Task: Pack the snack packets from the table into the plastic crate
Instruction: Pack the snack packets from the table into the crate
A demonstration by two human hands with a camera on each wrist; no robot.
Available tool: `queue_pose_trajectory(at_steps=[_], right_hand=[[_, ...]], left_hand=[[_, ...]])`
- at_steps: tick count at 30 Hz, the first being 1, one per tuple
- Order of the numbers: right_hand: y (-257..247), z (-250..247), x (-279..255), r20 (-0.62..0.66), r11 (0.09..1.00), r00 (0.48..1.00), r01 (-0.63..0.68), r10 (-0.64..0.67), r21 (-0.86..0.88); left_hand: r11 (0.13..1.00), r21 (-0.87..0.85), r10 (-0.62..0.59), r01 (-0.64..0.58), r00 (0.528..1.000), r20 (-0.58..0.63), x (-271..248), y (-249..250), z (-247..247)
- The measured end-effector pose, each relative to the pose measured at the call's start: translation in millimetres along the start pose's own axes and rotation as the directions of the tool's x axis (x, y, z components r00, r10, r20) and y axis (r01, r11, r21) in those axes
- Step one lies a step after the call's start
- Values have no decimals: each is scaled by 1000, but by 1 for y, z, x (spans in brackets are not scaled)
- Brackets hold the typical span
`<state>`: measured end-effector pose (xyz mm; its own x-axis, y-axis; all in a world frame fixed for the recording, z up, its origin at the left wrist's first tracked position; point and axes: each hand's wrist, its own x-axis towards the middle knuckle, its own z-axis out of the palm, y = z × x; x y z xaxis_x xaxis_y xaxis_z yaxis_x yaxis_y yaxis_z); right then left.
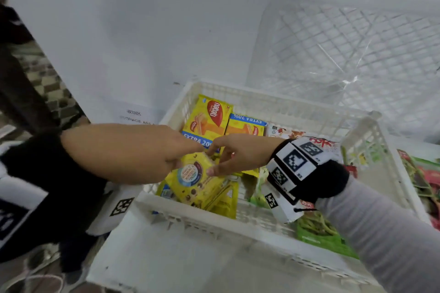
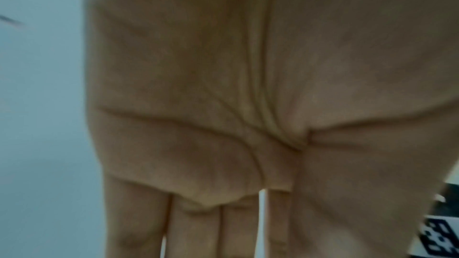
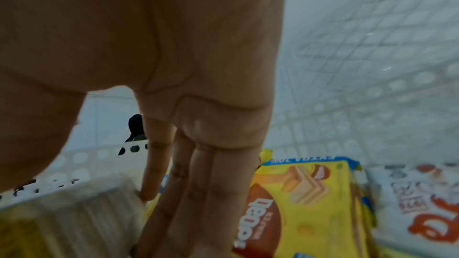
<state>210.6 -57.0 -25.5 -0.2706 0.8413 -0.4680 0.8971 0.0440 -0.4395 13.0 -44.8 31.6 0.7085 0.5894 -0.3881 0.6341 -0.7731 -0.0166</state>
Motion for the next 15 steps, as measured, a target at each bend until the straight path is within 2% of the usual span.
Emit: queue_pose_trajectory(at_steps=[3, 5, 8, 10, 13, 15], right_hand=[[1, 4, 9, 23, 997, 1000, 6, -8, 77], [3, 6, 14, 53, 984, 998, 19, -29, 175], [4, 9, 18, 60, 966, 995, 56, -74, 252], [3, 13, 22, 54, 966, 992, 95, -111, 240], [-2, 23, 28, 16, 972, 988, 146, -152, 185], [-4, 30, 32, -49, 979, 992, 123, -117, 163]], left_hand=[[991, -128, -39, 33, 998, -51, -11, -10, 21], [978, -204, -63, 35, 989, -133, -13, -12, 38], [948, -317, -96, -9, 945, -311, -6, -4, 62], [945, -327, -140, 19, 926, -351, -3, 3, 72], [953, -271, -222, 134, 920, -324, -2, 10, 75], [966, -193, -217, 173, 947, -236, 2, 10, 74]])
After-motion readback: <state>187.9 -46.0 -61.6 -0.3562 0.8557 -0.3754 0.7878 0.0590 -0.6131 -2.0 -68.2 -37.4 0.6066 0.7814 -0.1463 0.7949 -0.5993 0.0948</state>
